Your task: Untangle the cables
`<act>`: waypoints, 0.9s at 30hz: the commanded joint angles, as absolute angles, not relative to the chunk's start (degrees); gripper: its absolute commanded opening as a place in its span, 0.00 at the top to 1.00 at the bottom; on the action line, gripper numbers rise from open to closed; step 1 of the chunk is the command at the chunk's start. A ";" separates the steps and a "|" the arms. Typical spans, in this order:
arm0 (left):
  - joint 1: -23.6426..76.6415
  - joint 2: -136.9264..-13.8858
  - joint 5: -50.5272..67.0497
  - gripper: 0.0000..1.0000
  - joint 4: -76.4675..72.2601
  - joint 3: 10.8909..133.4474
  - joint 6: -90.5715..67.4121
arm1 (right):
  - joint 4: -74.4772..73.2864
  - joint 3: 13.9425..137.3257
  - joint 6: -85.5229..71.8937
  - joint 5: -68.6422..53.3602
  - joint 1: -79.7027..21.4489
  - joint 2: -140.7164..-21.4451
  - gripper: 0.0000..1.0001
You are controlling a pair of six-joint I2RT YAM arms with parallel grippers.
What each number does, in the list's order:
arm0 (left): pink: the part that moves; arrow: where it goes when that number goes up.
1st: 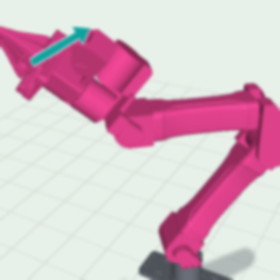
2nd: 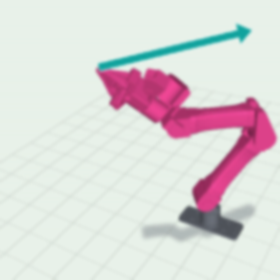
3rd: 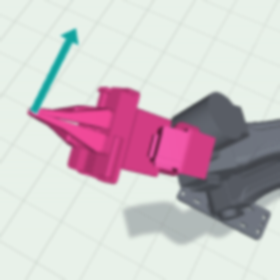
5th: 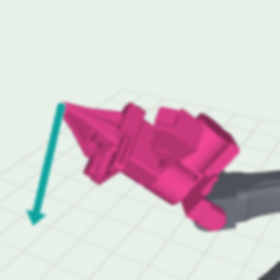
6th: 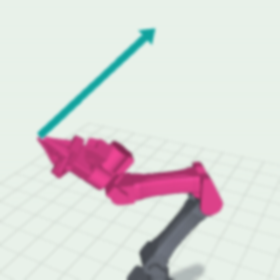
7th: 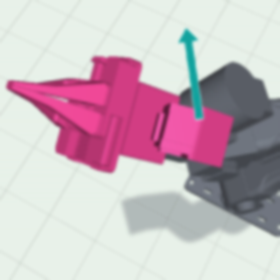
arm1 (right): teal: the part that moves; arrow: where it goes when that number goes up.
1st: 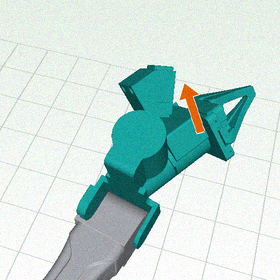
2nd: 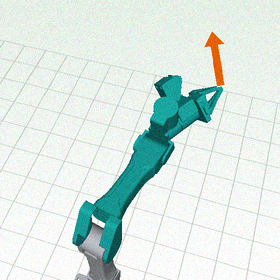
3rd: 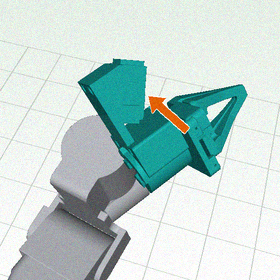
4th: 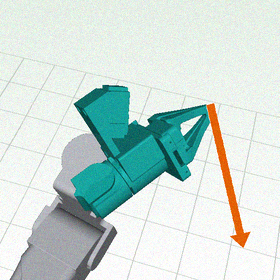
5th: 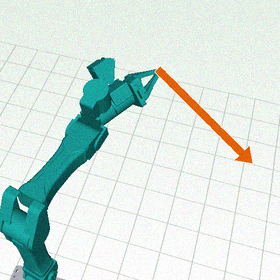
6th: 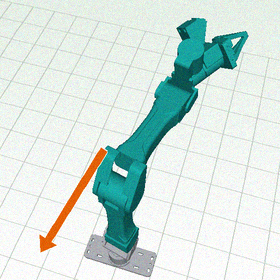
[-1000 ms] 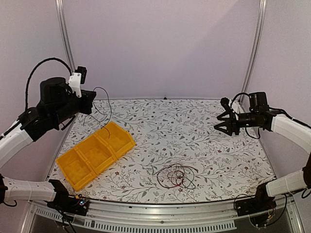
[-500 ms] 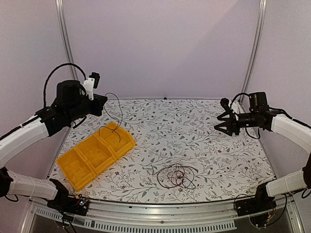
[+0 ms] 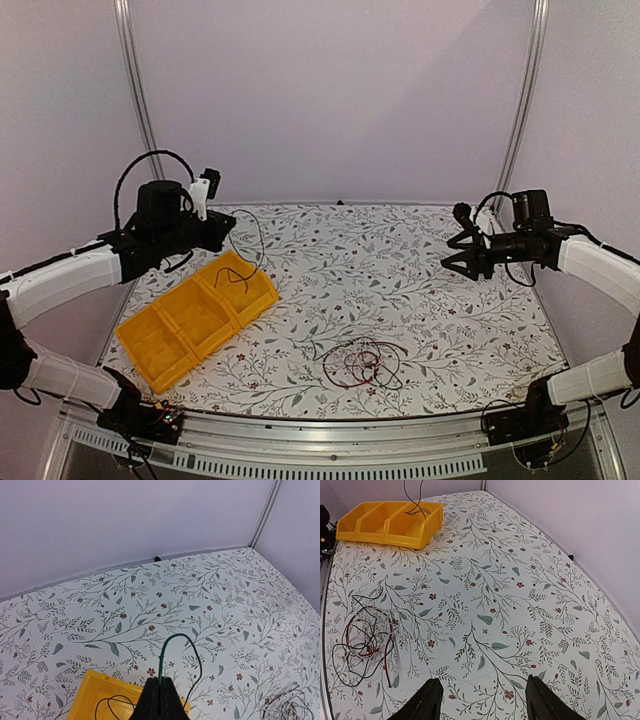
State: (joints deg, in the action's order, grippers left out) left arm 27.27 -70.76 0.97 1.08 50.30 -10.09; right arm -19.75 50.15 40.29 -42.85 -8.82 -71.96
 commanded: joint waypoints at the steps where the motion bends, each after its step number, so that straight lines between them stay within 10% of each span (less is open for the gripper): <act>1: 25.82 -70.40 3.85 1.00 -0.84 48.40 -12.47 | -20.82 50.36 41.03 -42.38 -8.66 -72.39 0.39; 27: 20.41 -84.95 4.10 1.00 13.68 50.54 -12.42 | -22.86 51.46 42.48 -41.78 -9.31 -74.34 0.39</act>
State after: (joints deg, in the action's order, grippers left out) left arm 21.02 -80.93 -0.60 11.99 46.94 -11.88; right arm -22.26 50.17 41.65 -42.28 -8.99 -74.00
